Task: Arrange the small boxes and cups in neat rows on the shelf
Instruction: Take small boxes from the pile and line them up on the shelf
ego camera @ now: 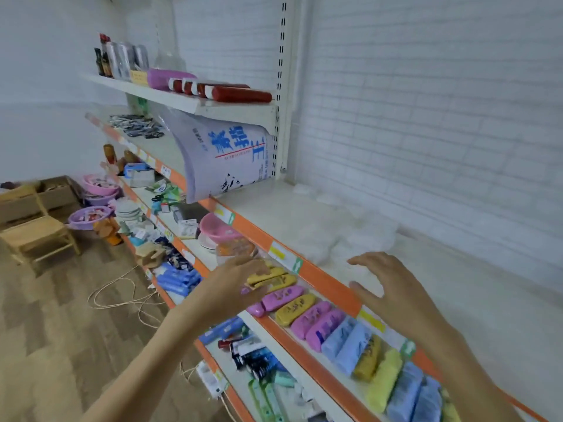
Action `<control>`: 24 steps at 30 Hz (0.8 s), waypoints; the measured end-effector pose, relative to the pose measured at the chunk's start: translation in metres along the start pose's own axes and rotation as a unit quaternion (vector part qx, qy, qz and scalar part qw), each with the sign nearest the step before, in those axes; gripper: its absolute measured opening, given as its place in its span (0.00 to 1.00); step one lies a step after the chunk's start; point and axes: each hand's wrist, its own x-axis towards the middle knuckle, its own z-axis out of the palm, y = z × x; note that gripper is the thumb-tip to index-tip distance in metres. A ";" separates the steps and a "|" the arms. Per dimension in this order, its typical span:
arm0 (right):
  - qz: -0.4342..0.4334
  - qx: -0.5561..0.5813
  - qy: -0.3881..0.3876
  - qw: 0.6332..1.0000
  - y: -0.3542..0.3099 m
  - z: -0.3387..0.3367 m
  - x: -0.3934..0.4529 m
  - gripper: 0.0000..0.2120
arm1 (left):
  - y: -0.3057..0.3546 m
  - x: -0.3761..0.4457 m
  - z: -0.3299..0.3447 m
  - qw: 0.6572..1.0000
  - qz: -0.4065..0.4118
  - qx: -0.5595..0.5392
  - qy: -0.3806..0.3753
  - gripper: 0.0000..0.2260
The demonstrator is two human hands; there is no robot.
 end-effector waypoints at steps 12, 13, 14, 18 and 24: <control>0.086 0.053 0.023 0.995 0.108 -0.002 0.164 0.14 | -0.038 0.243 0.014 0.991 0.135 0.006 -0.001 0.16; 0.094 0.057 0.016 0.994 0.114 0.002 0.176 0.14 | -0.041 0.260 0.020 0.989 0.145 0.005 -0.004 0.14; 0.104 0.056 0.005 0.993 0.119 0.008 0.188 0.15 | -0.043 0.277 0.026 0.988 0.153 0.005 -0.006 0.13; 0.156 0.002 -0.063 0.986 0.137 0.038 0.232 0.19 | -0.060 0.343 0.063 0.986 0.158 0.011 -0.047 0.16; 0.248 -0.141 -0.137 0.948 0.155 0.080 0.268 0.29 | -0.087 0.408 0.121 0.979 0.169 0.020 -0.113 0.28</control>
